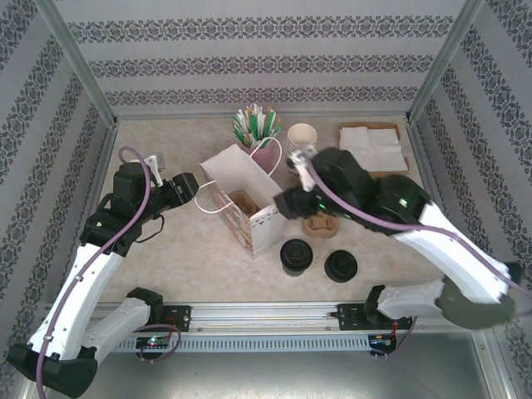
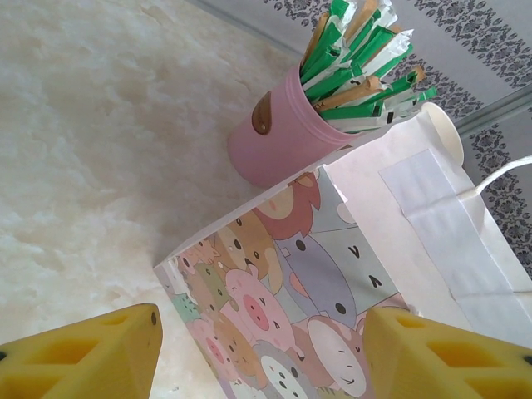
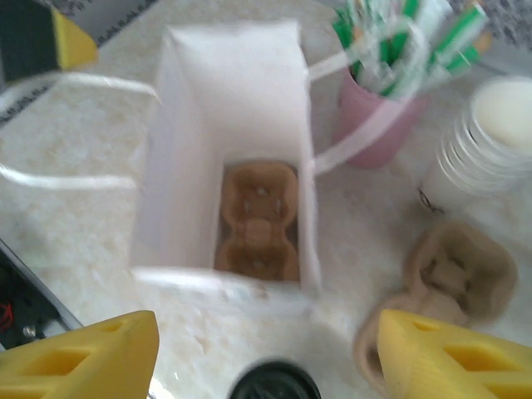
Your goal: Pack the takeout coffee
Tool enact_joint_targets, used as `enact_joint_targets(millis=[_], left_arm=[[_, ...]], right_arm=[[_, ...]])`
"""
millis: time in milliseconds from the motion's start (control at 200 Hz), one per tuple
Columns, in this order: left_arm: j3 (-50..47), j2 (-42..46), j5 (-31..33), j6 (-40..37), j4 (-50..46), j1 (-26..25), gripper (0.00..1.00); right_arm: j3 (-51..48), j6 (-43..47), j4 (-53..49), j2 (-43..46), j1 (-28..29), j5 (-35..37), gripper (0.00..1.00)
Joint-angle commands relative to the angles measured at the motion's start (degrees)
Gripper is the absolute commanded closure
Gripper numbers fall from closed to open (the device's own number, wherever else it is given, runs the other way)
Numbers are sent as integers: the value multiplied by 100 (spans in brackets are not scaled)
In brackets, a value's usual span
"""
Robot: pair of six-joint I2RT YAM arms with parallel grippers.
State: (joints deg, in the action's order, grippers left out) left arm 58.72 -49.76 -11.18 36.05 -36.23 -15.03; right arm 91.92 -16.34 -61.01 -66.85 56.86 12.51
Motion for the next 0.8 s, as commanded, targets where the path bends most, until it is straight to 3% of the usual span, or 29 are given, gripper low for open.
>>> enact_joint_targets(millis=[0, 140, 230, 380, 799], left_arm=[[-36, 38, -85, -21, 183, -69, 34], [-10, 119, -10, -29, 29, -64, 34], [-44, 165, 21, -21, 3, -70, 34], [-36, 157, -9, -17, -97, -66, 35], [-115, 247, -77, 14, -158, -67, 34]], right_arm=[[-1187, -27, 321, 833, 9, 411, 25], [-2323, -281, 173, 1403, 9, -84, 18], [-2848, -462, 193, 1403, 9, -512, 13], [-3480, -613, 506, 1194, 91, -877, 12], [-3678, -733, 847, 552, 316, -675, 10]])
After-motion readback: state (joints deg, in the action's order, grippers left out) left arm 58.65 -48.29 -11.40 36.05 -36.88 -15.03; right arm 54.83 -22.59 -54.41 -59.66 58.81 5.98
